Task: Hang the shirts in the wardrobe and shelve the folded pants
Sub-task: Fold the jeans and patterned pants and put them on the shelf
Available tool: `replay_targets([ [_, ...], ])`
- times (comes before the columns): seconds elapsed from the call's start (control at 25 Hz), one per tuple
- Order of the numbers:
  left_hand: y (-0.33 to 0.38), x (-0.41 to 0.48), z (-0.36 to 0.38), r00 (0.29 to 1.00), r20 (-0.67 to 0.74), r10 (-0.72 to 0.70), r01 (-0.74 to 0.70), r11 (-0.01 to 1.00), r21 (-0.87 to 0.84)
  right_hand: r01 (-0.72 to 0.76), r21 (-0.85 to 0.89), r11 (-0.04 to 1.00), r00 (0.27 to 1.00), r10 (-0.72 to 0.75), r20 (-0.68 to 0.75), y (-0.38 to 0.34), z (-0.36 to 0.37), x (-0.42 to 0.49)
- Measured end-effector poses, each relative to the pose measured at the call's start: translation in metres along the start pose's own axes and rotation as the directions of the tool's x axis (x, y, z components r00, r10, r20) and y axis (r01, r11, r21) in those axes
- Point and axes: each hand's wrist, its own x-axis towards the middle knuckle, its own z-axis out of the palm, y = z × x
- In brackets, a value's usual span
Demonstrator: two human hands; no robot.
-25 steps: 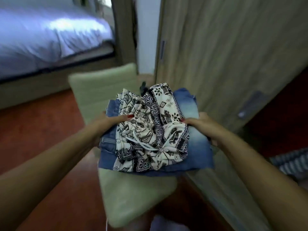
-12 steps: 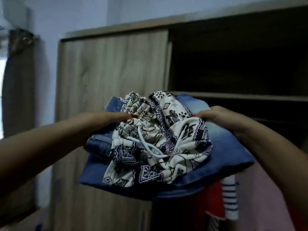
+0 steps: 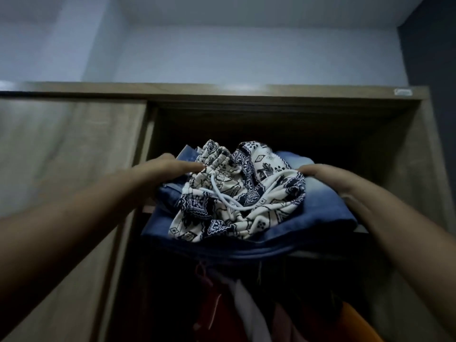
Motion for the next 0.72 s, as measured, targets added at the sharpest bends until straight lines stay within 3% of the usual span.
replay_targets([
  [0.2, -0.005, 0.076, 0.05, 1.0, 0.018, -0.023, 0.023, 0.999, -0.025, -0.111, -0.016, 0.994, 0.993, 0.111, 0.025, 0.036, -0.031, 0.064],
  [0.36, -0.044, 0.13, 0.052, 0.95, 0.313, -0.004, -0.044, 0.988, 0.146, -0.185, -0.312, 0.932, 0.982, 0.185, -0.031, 0.07, -0.039, 0.077],
  [0.48, -0.051, 0.129, 0.041, 0.971, 0.203, 0.13, -0.138, 0.99, 0.029, -0.145, -0.443, 0.885, 0.989, 0.138, -0.046, 0.078, -0.049, 0.056],
  [0.56, -0.027, 0.076, 0.043, 0.945, 0.081, 0.317, -0.313, 0.948, -0.056, -0.019, -0.501, 0.865, 0.998, -0.017, -0.068, 0.07, -0.049, 0.04],
  [0.64, -0.019, 0.031, 0.048, 0.77, 0.023, 0.638, -0.639, 0.769, 0.017, 0.172, -0.495, 0.852, 0.983, -0.183, 0.027, 0.061, -0.044, 0.021],
  [0.72, -0.023, -0.009, 0.058, 0.559, 0.221, 0.799, -0.82, 0.492, 0.293, 0.345, -0.512, 0.787, 0.938, -0.272, 0.214, 0.057, -0.035, -0.002],
])
